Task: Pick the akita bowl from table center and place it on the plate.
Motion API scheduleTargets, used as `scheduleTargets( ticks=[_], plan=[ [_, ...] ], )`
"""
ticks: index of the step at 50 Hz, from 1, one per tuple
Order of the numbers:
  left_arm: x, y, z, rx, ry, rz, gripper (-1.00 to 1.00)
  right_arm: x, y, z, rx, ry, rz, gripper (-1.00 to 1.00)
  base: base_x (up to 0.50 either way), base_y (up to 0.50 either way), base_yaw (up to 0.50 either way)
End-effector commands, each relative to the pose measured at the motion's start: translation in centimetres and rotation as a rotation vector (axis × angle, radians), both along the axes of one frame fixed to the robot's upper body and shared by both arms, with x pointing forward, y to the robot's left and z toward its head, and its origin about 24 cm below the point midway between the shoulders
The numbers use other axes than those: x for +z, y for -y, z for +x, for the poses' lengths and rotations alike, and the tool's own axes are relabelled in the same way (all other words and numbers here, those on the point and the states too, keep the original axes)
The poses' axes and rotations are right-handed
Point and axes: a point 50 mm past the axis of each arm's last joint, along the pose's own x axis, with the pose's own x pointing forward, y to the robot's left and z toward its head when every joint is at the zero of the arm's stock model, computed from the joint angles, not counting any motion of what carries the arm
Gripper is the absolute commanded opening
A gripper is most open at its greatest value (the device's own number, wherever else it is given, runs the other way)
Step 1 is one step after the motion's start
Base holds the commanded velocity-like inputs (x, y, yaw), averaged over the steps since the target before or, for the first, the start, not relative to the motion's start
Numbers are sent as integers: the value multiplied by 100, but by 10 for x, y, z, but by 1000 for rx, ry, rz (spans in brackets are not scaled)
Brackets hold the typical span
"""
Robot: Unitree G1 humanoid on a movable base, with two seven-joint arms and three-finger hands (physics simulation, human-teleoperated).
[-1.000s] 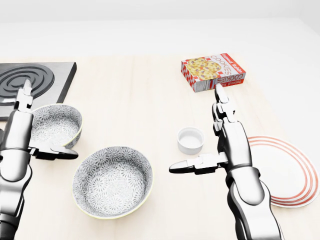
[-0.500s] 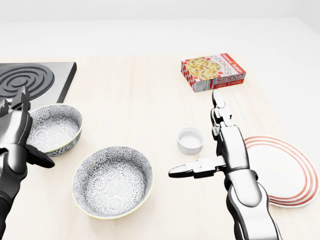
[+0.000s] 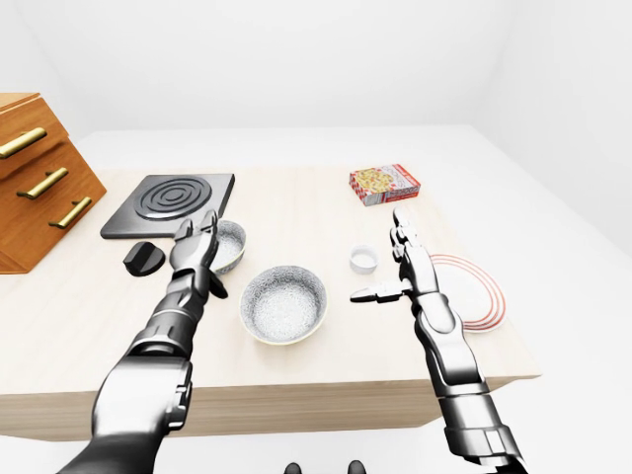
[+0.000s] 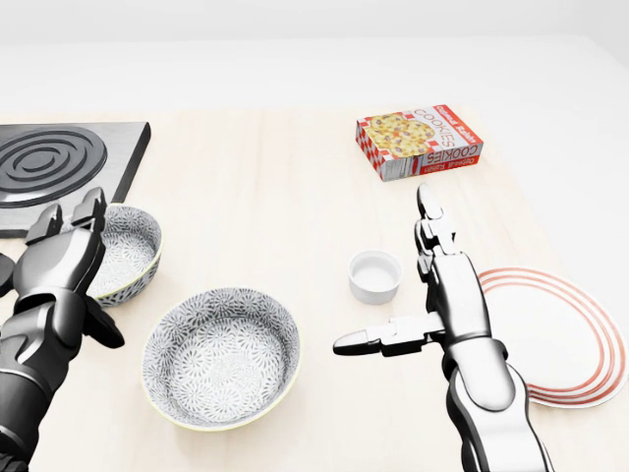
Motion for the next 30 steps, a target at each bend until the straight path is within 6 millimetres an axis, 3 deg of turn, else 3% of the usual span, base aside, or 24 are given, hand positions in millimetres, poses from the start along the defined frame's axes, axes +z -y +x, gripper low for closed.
scheduleTargets(
  ticks=[1, 9, 18, 20, 21, 23, 24, 30],
  plan=[
    [-12, 5, -3, -33, -87, 17, 100, -3, -1, 0, 4, -12, 3, 100, 0, 0, 0],
    [-10, 10, 0, -65, -152, 4, 100, -5, -2, 2, 3, -18, 7, 100, 0, 0, 0],
    [-25, 21, -4, -113, -286, -26, 100, -4, -5, 2, 12, -16, 17, 100, 0, 0, 0],
    [-29, 22, -6, -106, -315, -26, 42, -3, -5, 2, 12, -15, 18, 100, 0, 0, 0],
    [-30, 23, -6, -107, -318, -23, 34, -3, -5, 1, 12, -14, 17, 100, 0, 0, 0],
    [-35, 23, -9, -95, -340, -28, -66, -2, -4, 1, 13, -11, 19, 100, 0, 0, 0],
    [-36, 22, -9, -93, -346, -28, -98, -2, -4, 1, 13, -11, 20, 100, 0, 0, 0],
    [-18, 17, 0, -100, -364, -59, -100, -1, -5, 0, 17, -7, 18, 100, 0, 0, 0]
  ],
)
